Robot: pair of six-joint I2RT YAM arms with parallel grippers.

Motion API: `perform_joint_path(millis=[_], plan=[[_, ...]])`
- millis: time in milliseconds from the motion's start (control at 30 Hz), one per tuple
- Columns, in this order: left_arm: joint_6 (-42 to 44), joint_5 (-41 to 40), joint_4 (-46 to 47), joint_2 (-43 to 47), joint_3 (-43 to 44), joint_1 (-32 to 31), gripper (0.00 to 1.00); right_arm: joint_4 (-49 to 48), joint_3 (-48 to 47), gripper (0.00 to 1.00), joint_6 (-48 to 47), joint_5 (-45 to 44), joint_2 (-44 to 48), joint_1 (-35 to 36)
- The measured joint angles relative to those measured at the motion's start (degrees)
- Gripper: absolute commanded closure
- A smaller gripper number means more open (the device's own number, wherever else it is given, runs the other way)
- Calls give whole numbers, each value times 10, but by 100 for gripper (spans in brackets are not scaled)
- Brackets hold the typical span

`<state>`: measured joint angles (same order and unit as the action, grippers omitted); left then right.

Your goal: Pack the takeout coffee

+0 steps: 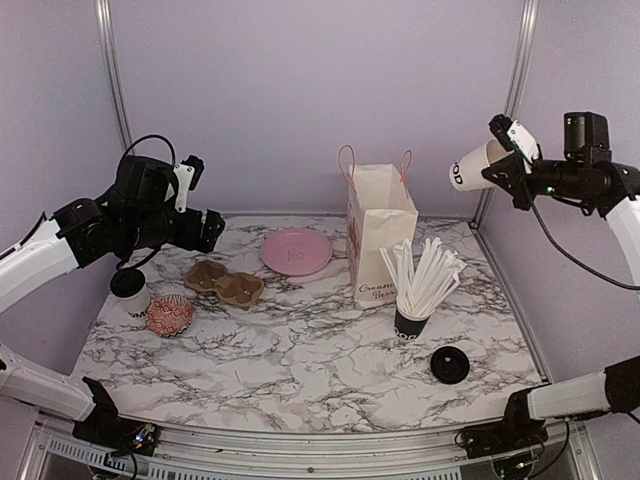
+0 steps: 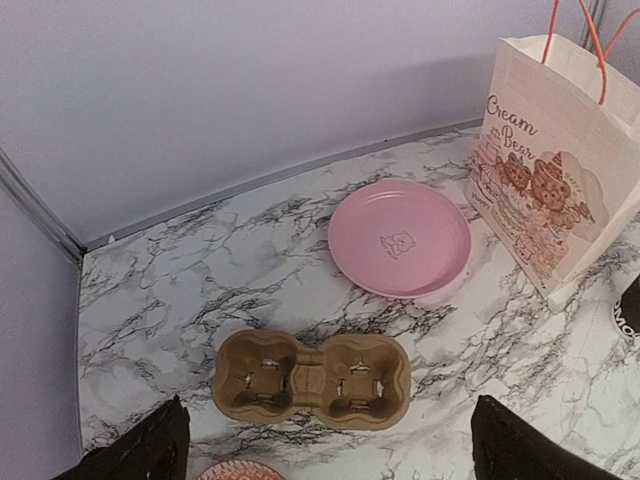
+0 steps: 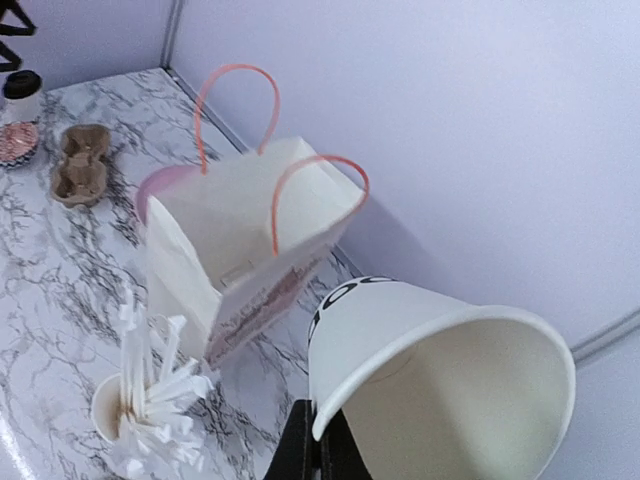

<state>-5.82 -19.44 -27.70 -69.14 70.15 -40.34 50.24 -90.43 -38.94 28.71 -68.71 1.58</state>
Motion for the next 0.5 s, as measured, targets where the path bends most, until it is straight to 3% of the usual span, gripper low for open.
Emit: perform_joint_path(millis=[133,267,367,500], plan=[[-4,-47,18,6,-22,0,1,3,-47,100,-12,72,8,121],[-3,-83,28,6,-28,0,1,27,-102,100,-34,124,-45,237],[-2,-112,33,7,-28,0,1,38,-96,100,-62,92,-92,354],[-2,-127,35,15,-28,0,1,48,-42,100,-91,-14,-160,518]])
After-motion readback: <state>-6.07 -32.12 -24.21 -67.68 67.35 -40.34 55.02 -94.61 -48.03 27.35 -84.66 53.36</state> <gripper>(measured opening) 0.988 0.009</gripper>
